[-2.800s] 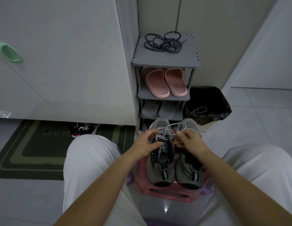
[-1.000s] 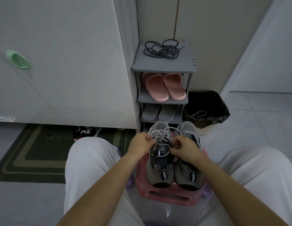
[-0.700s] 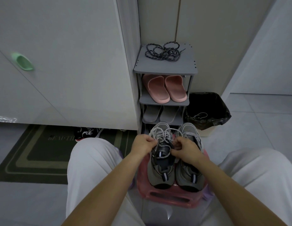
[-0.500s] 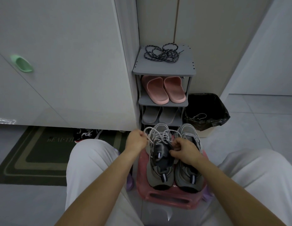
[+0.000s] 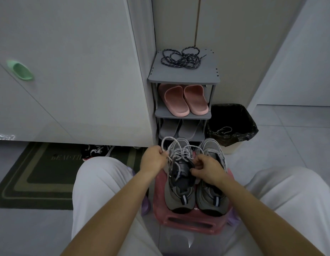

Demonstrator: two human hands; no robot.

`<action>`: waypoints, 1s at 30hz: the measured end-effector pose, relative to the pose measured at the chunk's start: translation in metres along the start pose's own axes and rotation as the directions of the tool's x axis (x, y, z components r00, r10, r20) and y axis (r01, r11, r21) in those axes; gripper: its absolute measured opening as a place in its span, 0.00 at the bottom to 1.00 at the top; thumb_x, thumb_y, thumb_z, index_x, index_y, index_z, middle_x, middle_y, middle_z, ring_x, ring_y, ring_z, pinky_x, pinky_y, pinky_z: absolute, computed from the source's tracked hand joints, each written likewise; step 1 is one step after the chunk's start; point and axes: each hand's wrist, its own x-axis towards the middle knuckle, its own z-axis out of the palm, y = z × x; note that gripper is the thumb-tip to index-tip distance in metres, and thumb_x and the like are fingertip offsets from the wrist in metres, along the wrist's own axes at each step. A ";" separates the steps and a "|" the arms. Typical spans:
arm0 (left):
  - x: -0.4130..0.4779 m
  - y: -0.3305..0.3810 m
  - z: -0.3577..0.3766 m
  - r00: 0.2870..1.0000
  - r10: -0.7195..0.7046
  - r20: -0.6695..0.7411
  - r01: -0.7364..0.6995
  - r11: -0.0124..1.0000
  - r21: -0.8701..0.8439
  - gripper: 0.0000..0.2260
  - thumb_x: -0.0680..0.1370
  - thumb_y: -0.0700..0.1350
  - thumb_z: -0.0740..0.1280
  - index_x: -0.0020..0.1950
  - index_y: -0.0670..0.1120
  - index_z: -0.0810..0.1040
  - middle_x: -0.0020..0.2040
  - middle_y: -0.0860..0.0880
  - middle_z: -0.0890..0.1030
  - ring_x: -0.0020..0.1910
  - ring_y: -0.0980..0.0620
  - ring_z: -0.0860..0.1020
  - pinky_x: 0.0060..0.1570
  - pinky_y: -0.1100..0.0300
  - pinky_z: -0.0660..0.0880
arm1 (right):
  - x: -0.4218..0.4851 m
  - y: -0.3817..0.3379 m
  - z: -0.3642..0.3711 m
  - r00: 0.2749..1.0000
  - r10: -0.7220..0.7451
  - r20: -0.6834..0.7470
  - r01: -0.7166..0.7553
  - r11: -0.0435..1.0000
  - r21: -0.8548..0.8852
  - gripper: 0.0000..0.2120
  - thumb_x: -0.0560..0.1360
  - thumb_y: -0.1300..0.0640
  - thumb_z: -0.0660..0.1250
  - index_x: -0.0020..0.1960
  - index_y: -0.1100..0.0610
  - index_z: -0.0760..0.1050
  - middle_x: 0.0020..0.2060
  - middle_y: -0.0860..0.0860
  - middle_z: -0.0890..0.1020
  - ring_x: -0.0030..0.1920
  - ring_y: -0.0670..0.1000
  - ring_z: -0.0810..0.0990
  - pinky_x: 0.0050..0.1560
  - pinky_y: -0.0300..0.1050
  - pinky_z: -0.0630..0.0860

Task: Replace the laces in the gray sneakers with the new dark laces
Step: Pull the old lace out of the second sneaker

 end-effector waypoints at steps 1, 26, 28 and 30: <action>0.004 -0.001 -0.007 1.000 -0.009 -0.027 0.009 1.000 -0.021 0.13 0.78 0.47 0.66 0.34 0.44 0.72 0.41 0.41 0.83 0.42 0.43 0.81 0.47 0.50 0.78 | 0.000 0.000 0.000 1.000 -0.002 0.002 0.002 1.000 -0.004 0.09 0.70 0.59 0.71 0.48 0.57 0.74 0.42 0.49 0.77 0.45 0.48 0.76 0.48 0.41 0.74; -0.011 0.008 0.013 0.997 0.008 0.072 -0.007 1.000 -0.018 0.09 0.76 0.47 0.69 0.39 0.44 0.80 0.41 0.43 0.83 0.39 0.48 0.80 0.45 0.56 0.76 | 0.002 0.000 0.000 1.000 0.003 0.009 -0.002 1.000 -0.013 0.09 0.69 0.59 0.72 0.46 0.56 0.73 0.41 0.49 0.78 0.44 0.50 0.78 0.47 0.41 0.74; -0.006 0.007 0.012 0.999 -0.004 0.052 0.002 1.000 0.022 0.13 0.77 0.47 0.66 0.34 0.45 0.75 0.40 0.42 0.83 0.38 0.45 0.80 0.44 0.55 0.78 | 0.002 0.000 0.000 1.000 0.004 0.017 -0.004 1.000 -0.003 0.08 0.70 0.59 0.71 0.46 0.57 0.73 0.41 0.50 0.78 0.44 0.50 0.78 0.47 0.42 0.74; 0.001 0.002 0.006 1.000 -0.022 0.012 0.022 0.999 -0.035 0.13 0.78 0.44 0.64 0.33 0.46 0.74 0.44 0.42 0.83 0.41 0.44 0.82 0.46 0.51 0.80 | 0.002 0.000 -0.001 1.000 0.003 0.026 -0.003 1.000 0.006 0.08 0.70 0.59 0.71 0.45 0.56 0.73 0.40 0.50 0.78 0.44 0.50 0.78 0.47 0.42 0.74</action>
